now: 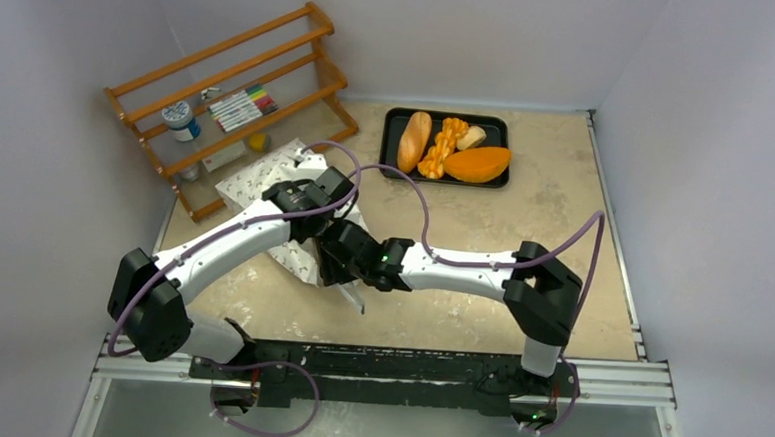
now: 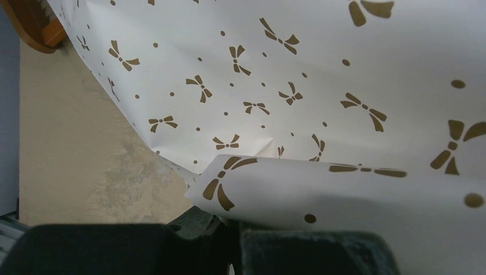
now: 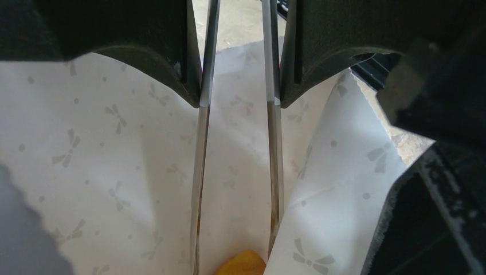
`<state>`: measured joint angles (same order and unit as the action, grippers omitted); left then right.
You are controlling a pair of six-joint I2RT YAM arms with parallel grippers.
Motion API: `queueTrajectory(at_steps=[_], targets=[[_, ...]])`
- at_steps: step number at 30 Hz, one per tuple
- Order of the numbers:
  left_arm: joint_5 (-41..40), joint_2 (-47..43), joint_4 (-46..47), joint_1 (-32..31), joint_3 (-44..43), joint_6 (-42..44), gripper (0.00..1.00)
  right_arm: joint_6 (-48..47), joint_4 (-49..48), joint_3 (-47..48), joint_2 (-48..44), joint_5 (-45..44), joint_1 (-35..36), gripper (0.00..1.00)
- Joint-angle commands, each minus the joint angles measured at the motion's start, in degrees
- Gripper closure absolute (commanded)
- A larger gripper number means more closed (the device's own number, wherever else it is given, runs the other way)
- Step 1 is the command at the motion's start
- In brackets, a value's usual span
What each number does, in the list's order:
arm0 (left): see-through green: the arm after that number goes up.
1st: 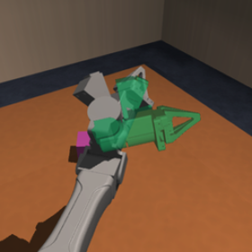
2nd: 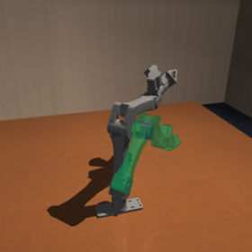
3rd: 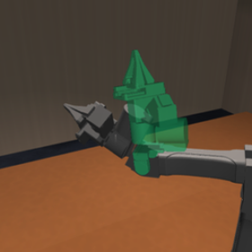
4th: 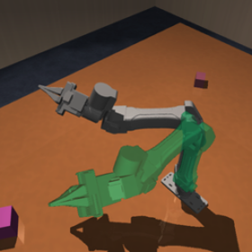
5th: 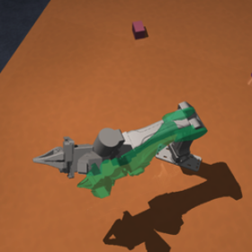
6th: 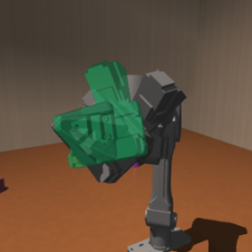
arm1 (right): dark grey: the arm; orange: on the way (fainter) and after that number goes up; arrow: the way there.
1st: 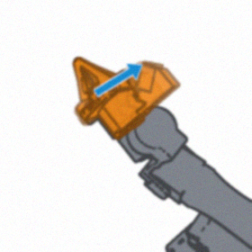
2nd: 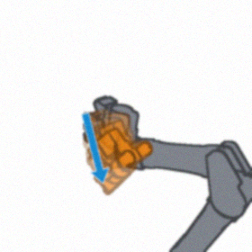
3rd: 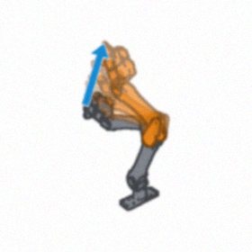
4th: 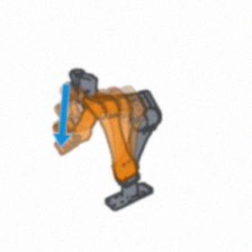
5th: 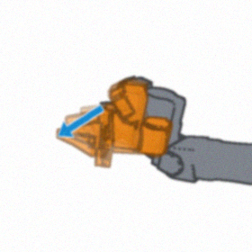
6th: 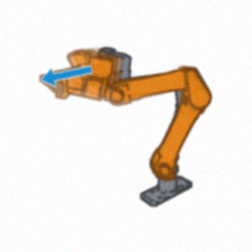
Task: Take the fake bread out of the paper bag
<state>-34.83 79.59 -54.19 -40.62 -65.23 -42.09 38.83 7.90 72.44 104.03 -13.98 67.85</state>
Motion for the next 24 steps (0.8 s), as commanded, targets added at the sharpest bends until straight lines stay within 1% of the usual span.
queueTrajectory(at_steps=[1, 2, 5, 10, 12, 16, 24], targets=[[11.8, -3.5, 11.1, -5.7, -2.9, -1.1, 1.00, -5.7, -0.7, 3.4, 8.6, 7.7, 1.0, 0.49], [11.7, -3.5, 11.1, -5.8, -3.0, -1.1, 1.00, -5.7, -0.7, 3.5, 9.1, 7.7, 1.0, 0.50], [11.3, -3.8, 10.8, -5.8, -3.3, -1.1, 1.00, -5.3, -0.3, 3.2, 9.9, 8.1, 1.0, 0.60], [10.5, -4.3, 10.4, -5.8, -4.0, -0.9, 1.00, -5.5, 0.4, 1.5, 9.3, 10.7, 1.0, 0.82], [9.9, -4.4, 10.0, -5.8, -4.3, -0.9, 1.00, -5.6, 0.4, 0.8, 8.6, 10.7, 1.0, 0.89], [7.5, -4.8, 8.5, -5.8, -5.1, -0.7, 1.00, -5.6, 1.0, -1.4, 5.7, 9.3, 0.9, 0.99], [4.5, -5.0, 7.6, -5.8, -5.4, -0.6, 1.00, -5.5, 4.2, -5.7, -2.8, 6.0, 0.8, 1.00]])
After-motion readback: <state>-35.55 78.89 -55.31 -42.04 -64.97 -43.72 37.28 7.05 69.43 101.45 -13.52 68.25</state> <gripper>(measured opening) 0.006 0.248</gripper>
